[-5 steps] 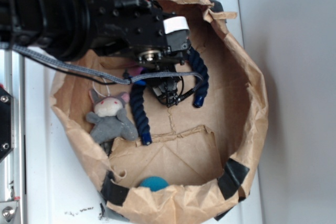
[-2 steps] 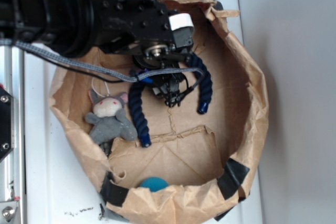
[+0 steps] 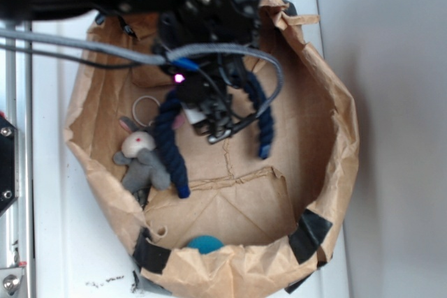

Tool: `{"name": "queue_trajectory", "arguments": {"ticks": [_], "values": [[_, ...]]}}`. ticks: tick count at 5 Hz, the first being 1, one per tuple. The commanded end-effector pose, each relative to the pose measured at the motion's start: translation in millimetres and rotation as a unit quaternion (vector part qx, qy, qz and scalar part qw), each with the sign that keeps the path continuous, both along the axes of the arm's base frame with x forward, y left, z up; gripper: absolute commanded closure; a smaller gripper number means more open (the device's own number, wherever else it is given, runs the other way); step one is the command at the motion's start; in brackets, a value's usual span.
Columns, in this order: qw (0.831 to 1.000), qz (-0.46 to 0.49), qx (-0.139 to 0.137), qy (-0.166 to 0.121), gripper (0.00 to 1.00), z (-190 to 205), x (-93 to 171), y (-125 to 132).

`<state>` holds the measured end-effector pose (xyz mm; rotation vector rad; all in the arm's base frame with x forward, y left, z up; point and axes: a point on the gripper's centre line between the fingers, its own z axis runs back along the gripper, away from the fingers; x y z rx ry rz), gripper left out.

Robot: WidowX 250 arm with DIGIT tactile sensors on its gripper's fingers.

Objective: Grab the blue rope.

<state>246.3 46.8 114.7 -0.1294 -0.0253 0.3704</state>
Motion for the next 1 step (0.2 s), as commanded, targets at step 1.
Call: {"name": "queue_trajectory", "arguments": {"ticks": [1], "values": [[0.999, -0.007, 0.016, -0.042, 1.0, 33.6, -8.8, 3.2]]}}
